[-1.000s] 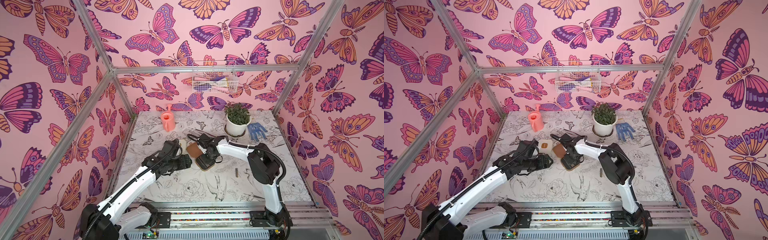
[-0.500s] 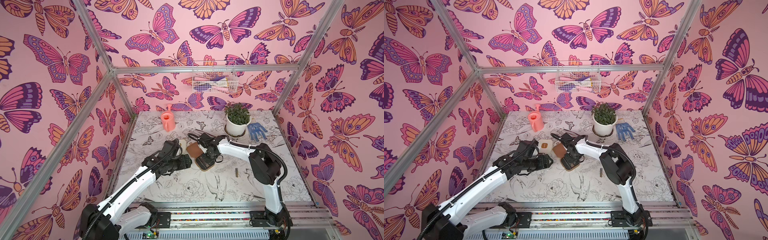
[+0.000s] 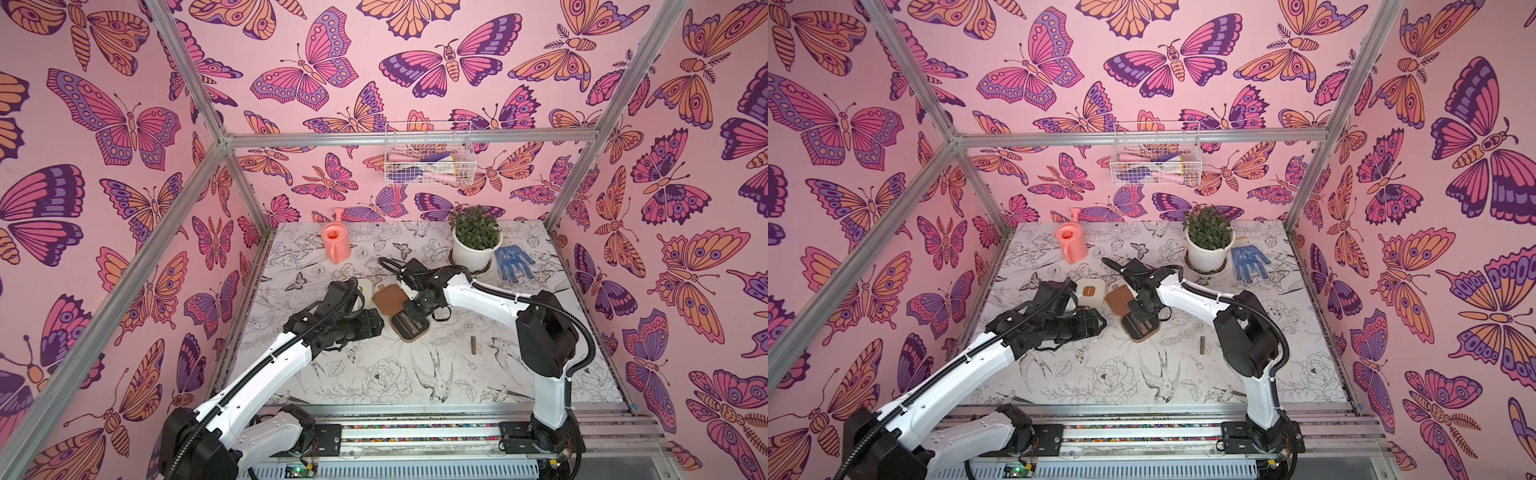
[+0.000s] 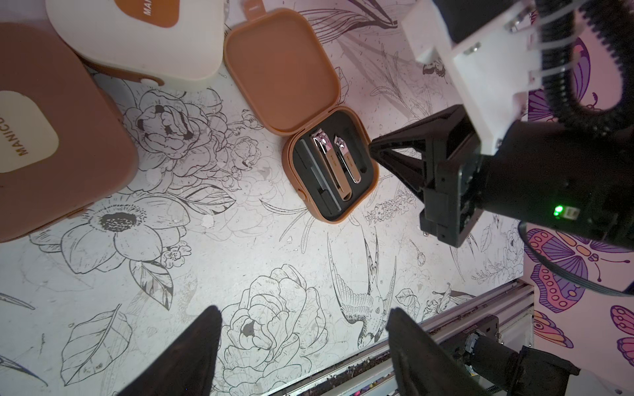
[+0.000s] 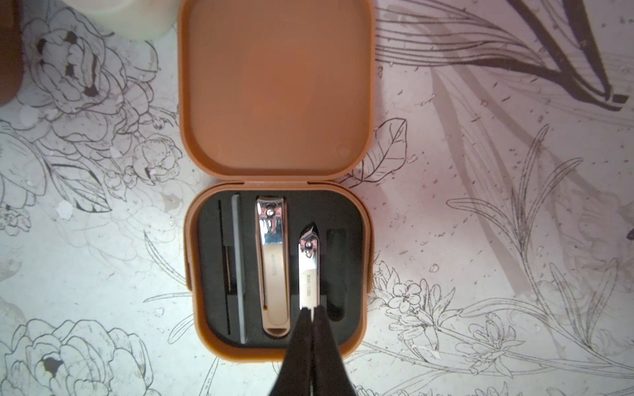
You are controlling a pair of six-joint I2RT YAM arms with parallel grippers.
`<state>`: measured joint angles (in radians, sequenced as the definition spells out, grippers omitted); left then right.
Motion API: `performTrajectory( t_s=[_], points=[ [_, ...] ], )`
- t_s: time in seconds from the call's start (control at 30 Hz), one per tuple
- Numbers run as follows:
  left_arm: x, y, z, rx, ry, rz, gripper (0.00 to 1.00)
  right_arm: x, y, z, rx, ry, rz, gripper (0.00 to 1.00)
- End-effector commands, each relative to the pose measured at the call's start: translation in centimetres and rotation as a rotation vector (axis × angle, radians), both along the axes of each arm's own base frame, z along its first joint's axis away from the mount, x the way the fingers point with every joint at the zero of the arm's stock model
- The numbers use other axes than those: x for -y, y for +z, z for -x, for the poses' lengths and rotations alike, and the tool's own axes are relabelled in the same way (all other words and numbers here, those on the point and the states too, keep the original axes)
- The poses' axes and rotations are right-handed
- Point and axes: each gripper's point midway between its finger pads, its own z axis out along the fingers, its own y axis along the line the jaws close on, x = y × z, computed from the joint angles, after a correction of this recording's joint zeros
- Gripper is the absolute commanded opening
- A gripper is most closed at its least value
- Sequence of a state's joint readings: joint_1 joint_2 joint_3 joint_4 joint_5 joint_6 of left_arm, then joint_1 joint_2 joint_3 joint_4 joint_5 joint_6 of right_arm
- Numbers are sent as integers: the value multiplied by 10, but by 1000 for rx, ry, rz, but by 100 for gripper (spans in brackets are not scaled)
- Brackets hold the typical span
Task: Organize nail clipper sets
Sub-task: Adjust the nail clipper in the storage box.
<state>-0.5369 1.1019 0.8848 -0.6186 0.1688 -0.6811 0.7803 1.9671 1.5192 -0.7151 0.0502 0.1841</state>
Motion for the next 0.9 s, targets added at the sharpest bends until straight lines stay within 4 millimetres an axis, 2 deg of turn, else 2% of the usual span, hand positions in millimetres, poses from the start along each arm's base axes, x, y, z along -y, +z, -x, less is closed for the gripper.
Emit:
performTrajectory(
  t_s=[0.0,0.4,0.87],
  points=[
    [1,-5,1,-3,-10,1,78,11,-7,14,-49,-1,22,2],
    [1,-4,1,-1,-10,2,78,12,-32,22,-102,-11,34,0],
    [1,-5,1,-3,-10,0,78,14,-52,24,-124,-28,50,0]
  ],
)
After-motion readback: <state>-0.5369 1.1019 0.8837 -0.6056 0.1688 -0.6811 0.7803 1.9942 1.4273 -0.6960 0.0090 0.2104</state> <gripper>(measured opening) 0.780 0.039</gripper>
